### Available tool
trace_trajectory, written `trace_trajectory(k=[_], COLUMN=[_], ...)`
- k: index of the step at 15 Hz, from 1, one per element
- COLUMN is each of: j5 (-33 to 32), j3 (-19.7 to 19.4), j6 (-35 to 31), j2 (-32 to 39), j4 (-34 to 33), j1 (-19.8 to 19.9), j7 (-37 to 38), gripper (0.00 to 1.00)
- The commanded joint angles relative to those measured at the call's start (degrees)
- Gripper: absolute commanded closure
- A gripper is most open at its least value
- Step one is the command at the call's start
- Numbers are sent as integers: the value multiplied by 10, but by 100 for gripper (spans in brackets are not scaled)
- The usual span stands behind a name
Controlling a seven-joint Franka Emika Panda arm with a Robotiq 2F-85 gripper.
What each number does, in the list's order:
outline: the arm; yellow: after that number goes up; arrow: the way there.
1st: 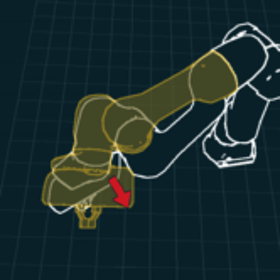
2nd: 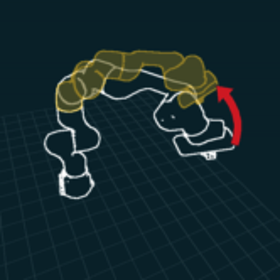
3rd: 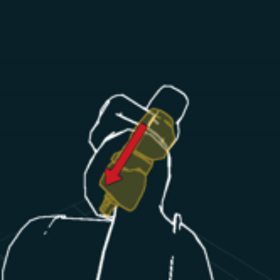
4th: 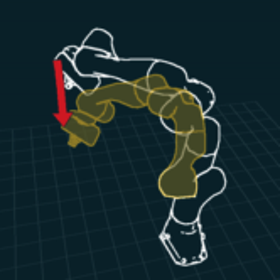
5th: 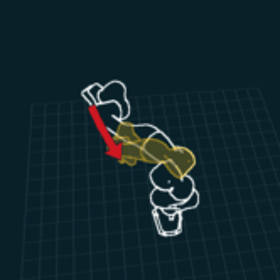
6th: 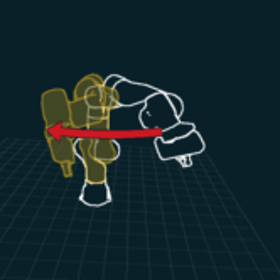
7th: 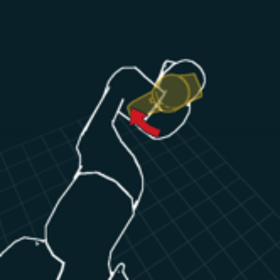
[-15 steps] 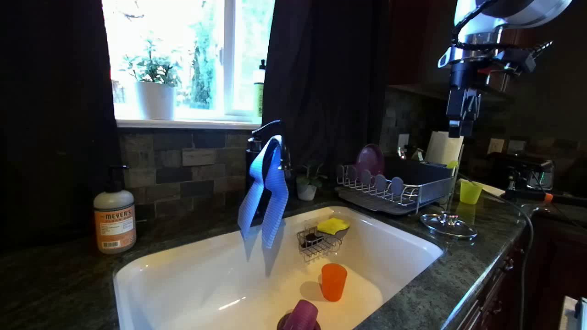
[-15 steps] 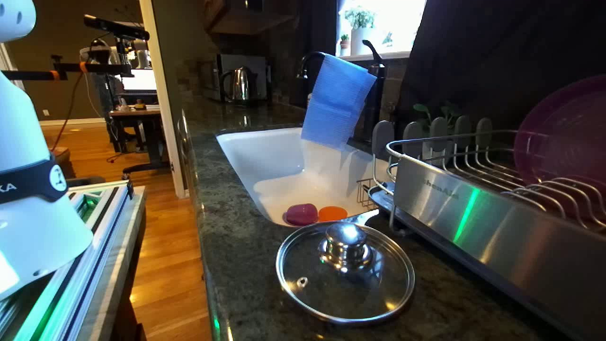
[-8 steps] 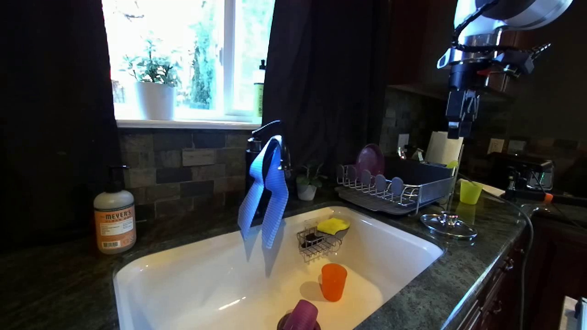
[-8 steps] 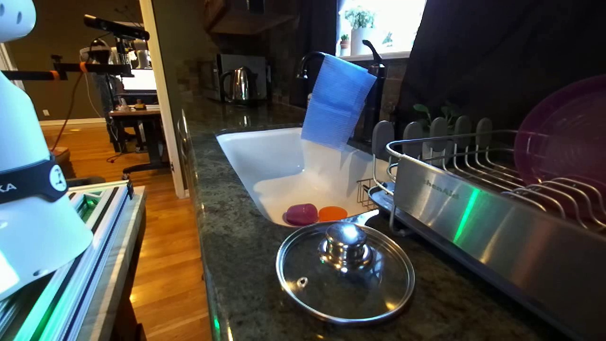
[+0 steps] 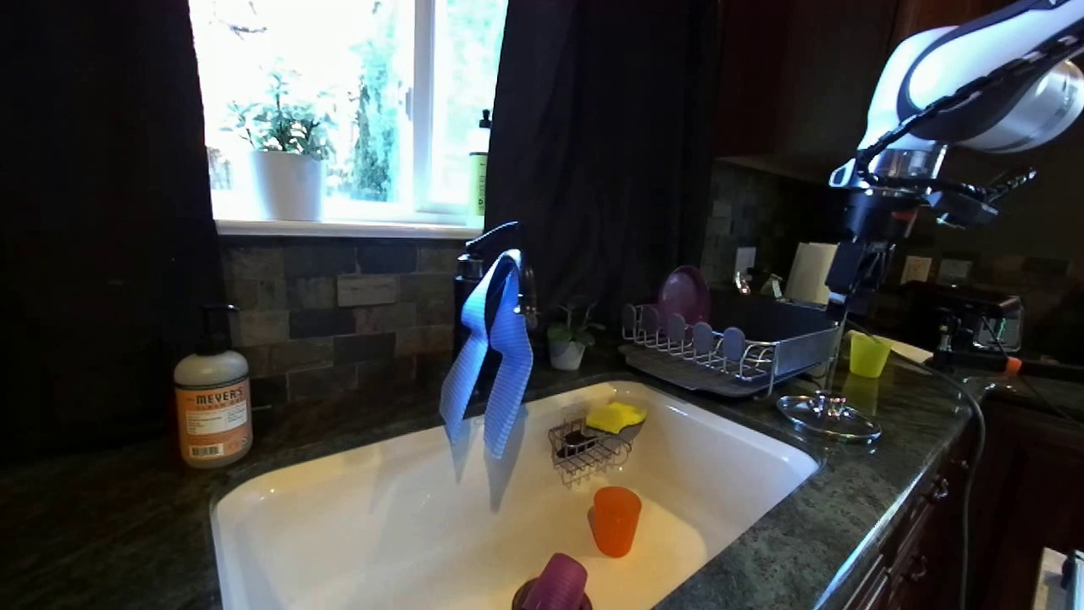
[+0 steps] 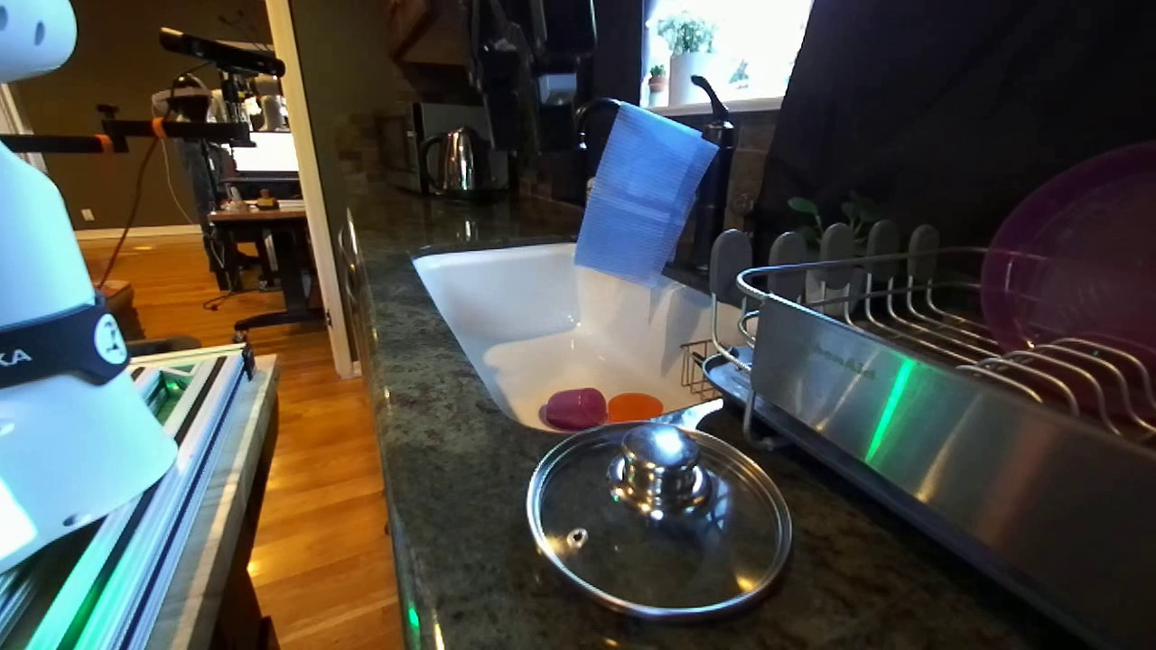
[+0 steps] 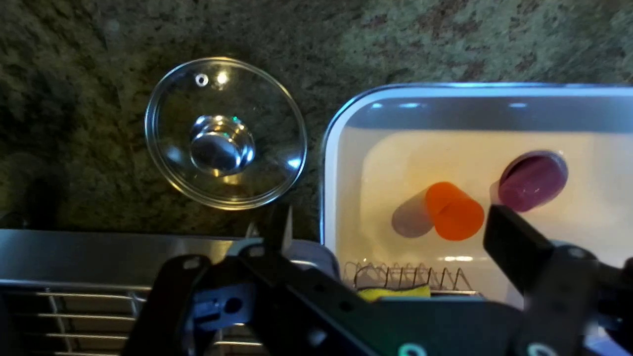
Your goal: Put the lid in the first line of the plate rack
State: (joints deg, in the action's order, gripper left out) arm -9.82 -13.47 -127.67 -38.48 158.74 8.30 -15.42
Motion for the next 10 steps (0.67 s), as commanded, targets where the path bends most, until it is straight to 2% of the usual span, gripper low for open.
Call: trace_trajectory(k=[1,3,4,6,10], j5=[3,13,9,10,-15], j3=[-78,-116,-84,-109,-131], j6=[-63,-55,-46,-46,-60], j2=[18,20,16,17,51], j4=[-1,-6,-8,-9,-20], j1=[32,53,47,61,76], j7=[-79,-105,-81,-104,-139], gripper=[0,0,0,0,0])
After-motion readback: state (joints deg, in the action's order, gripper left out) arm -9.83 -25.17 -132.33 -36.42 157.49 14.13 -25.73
